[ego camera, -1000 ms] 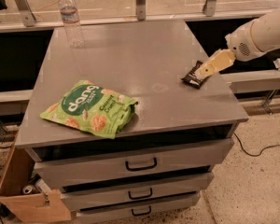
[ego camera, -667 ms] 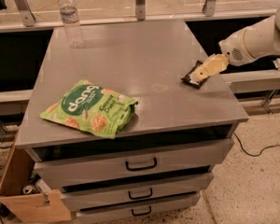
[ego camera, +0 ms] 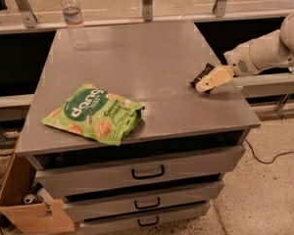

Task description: Move rxbar chocolate near water bottle

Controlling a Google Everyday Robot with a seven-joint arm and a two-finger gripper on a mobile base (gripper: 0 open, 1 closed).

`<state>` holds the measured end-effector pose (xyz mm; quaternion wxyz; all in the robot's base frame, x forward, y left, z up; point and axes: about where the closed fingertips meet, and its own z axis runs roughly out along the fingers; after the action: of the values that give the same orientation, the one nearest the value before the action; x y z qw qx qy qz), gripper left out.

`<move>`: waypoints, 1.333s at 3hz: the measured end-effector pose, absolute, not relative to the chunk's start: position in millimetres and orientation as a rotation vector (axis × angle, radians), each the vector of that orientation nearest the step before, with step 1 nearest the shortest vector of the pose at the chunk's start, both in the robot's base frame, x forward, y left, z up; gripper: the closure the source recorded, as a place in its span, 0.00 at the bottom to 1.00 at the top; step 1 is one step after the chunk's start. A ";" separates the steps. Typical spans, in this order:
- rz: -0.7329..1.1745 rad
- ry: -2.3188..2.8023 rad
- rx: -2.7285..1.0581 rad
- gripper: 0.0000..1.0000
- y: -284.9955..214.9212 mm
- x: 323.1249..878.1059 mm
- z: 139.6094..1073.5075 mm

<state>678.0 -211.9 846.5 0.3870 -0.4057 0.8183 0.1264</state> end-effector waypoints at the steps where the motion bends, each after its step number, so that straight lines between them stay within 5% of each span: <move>1: 0.354 2.083 -1.019 0.24 -209.8 678.6 839.1; 4: 0.367 2.032 -1.012 0.95 -208.7 679.0 870.2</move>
Offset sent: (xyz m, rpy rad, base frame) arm -0.0013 0.0002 -0.0115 0.0458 0.0365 -0.0130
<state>679.0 -208.7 870.2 0.4089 -0.4015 0.8065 0.1457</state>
